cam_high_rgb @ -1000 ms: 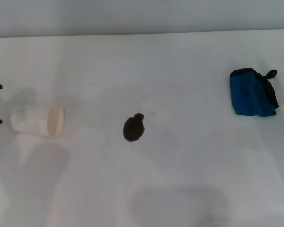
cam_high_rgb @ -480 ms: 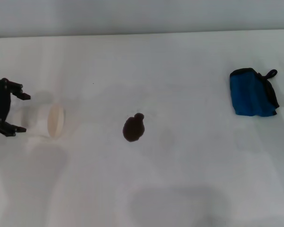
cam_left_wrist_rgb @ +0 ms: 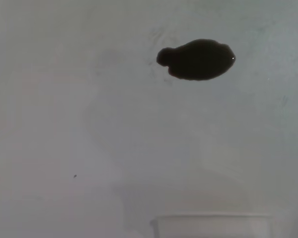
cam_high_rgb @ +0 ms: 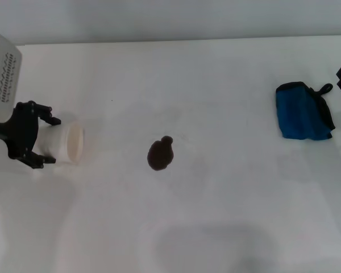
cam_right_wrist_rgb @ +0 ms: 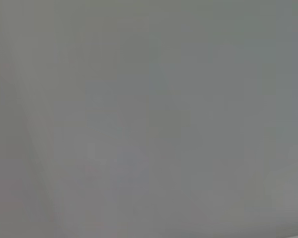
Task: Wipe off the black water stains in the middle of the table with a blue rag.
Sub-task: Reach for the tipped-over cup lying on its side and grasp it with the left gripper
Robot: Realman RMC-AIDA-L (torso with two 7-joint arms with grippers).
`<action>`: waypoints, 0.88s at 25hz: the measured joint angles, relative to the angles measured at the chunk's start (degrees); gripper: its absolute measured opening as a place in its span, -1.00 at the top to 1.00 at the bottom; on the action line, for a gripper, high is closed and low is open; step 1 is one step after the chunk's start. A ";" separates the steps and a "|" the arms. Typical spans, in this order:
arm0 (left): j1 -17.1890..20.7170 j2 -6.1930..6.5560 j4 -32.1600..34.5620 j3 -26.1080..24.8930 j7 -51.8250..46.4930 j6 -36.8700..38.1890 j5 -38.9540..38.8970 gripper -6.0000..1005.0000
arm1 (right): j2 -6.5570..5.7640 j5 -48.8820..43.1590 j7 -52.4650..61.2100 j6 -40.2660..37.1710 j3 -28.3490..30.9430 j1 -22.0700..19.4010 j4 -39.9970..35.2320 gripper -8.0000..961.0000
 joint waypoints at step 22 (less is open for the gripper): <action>2.74 0.08 1.26 0.00 -2.68 -0.99 -2.20 -0.61 | -0.03 -0.25 -0.28 0.48 -0.40 -0.05 1.43 -0.37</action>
